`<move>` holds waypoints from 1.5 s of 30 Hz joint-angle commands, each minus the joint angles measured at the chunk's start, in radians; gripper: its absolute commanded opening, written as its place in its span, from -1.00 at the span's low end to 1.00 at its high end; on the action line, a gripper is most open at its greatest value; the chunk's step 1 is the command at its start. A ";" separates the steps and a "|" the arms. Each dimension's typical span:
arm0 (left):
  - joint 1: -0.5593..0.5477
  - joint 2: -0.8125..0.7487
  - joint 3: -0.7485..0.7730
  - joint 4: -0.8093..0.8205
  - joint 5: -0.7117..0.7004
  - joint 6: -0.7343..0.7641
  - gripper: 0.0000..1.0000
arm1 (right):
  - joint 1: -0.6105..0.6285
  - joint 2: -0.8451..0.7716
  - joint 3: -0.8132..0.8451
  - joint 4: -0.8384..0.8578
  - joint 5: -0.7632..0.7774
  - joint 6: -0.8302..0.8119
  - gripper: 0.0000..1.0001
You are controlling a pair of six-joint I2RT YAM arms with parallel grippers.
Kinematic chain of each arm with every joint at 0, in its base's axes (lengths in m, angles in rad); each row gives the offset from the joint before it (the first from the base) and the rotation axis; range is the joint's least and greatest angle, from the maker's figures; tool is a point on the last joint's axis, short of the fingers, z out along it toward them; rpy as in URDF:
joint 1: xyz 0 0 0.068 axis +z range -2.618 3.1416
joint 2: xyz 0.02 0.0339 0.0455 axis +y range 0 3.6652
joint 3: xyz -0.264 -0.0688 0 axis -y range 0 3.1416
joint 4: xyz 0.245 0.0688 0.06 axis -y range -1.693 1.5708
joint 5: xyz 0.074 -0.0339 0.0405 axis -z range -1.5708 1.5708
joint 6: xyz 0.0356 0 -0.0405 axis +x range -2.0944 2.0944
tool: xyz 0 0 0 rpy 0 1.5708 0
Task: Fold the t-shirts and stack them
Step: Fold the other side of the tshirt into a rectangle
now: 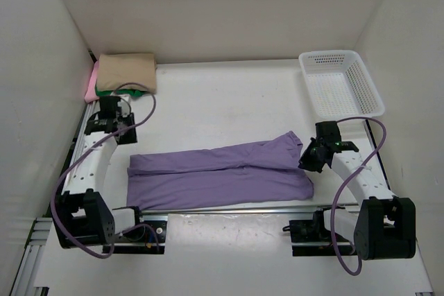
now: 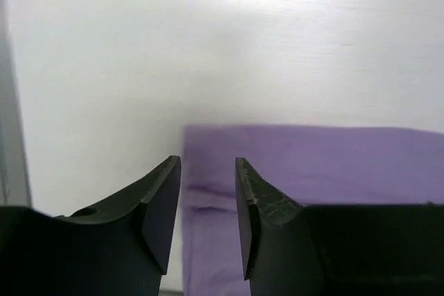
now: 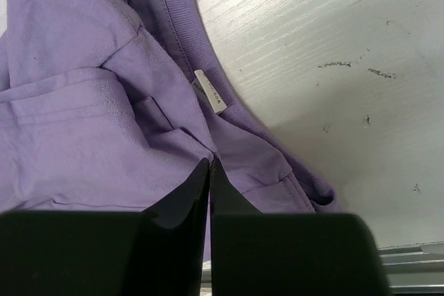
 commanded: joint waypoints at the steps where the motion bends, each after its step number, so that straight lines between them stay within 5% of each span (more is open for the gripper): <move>1: -0.144 0.048 0.021 -0.038 -0.017 0.001 -0.04 | -0.007 0.001 -0.005 -0.006 0.003 -0.018 -0.99; 9: -0.313 0.167 -0.238 0.080 -0.201 0.001 -0.16 | -0.007 -0.008 -0.005 -0.006 0.012 -0.018 -0.99; 25: -0.471 -0.079 -0.318 0.080 -0.378 0.001 0.11 | -0.007 -0.017 -0.014 -0.006 0.009 -0.027 -0.99; 31: -0.666 -0.003 0.120 -0.082 -0.187 0.001 0.44 | -0.007 -0.026 0.004 -0.041 -0.031 -0.059 -0.99; 34: -0.778 0.122 0.356 -0.228 -0.043 0.001 0.47 | -0.007 -0.026 0.018 -0.120 0.003 -0.049 -0.66; 36: -0.839 0.229 0.407 -0.245 0.011 0.001 0.47 | -0.007 -0.017 0.030 -0.154 0.020 -0.049 -0.28; 41: -0.962 0.359 0.407 -0.129 0.148 0.001 0.43 | -0.007 -0.147 0.040 -0.139 0.054 -0.026 -0.28; 45: -1.030 0.528 0.505 -0.089 0.203 0.001 0.41 | -0.007 -0.159 0.027 -0.030 0.023 -0.035 -0.08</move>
